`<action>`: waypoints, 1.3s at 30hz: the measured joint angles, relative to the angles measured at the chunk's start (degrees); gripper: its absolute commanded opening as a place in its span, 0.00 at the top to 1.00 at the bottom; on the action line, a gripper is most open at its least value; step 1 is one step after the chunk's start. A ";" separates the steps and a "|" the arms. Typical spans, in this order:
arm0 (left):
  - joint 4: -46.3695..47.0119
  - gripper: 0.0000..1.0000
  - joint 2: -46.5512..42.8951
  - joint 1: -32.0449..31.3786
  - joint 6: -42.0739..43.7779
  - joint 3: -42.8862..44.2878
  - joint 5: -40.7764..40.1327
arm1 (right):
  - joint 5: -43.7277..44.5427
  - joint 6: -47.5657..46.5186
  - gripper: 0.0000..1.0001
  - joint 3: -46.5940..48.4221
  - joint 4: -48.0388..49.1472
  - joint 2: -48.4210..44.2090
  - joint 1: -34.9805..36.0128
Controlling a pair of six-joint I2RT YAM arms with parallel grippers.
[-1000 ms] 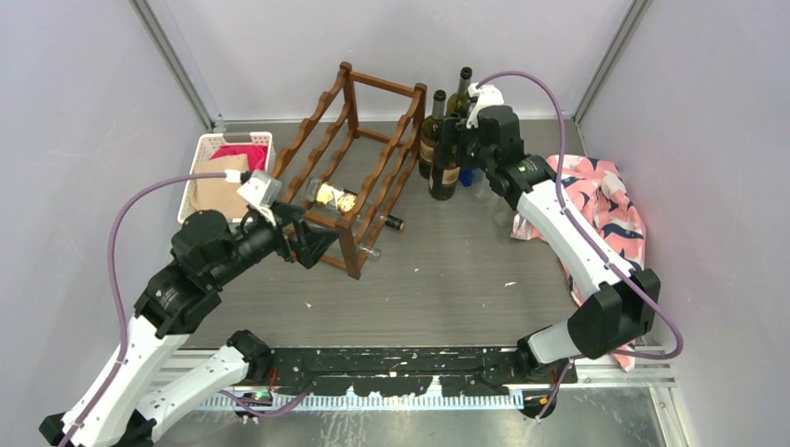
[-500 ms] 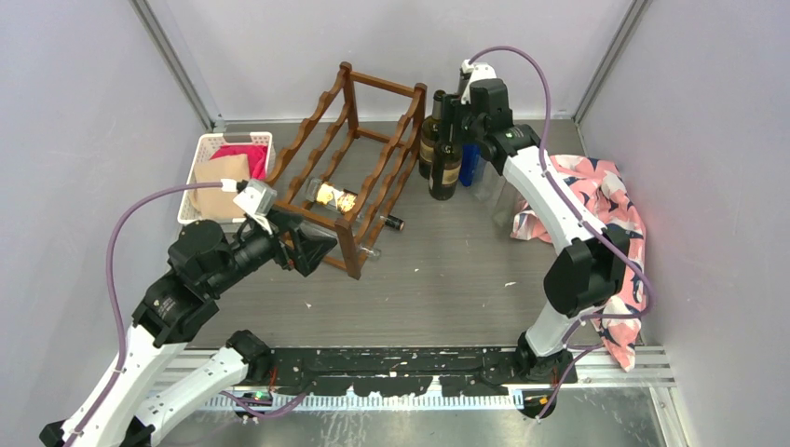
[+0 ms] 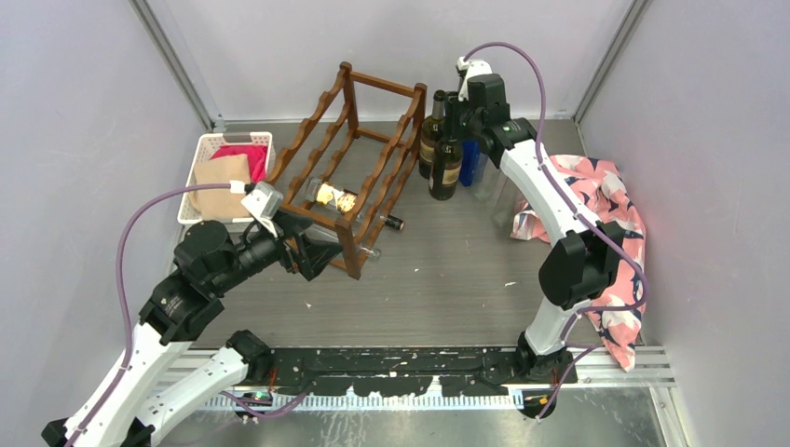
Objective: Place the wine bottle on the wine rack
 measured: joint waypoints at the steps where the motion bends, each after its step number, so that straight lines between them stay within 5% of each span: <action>1: 0.48 0.05 0.00 0.00 -0.20 -0.24 0.55 | 0.02 -0.11 0.54 0.04 0.00 0.00 0.00; 6: 4.20 0.04 0.00 0.00 -1.01 -2.78 4.55 | -0.35 -0.35 0.59 0.61 -0.09 0.35 0.00; 15: 9.90 0.02 0.63 0.00 -3.26 -4.24 10.40 | -0.81 -1.55 0.93 1.33 -0.61 0.52 -0.28; 25: 23.96 0.11 3.67 -1.11 -8.72 -7.74 21.18 | -4.22 0.81 0.99 -9.60 -5.03 -12.90 -0.39; 32: 28.00 0.10 7.67 -17.11 -4.15 -7.67 17.73 | -10.54 3.50 0.99 -19.52 -7.34 -30.58 -0.37; 39: 27.71 0.09 15.43 -38.53 11.76 -7.58 -1.70 | -17.77 4.57 0.99 -25.35 -10.69 -41.55 -0.37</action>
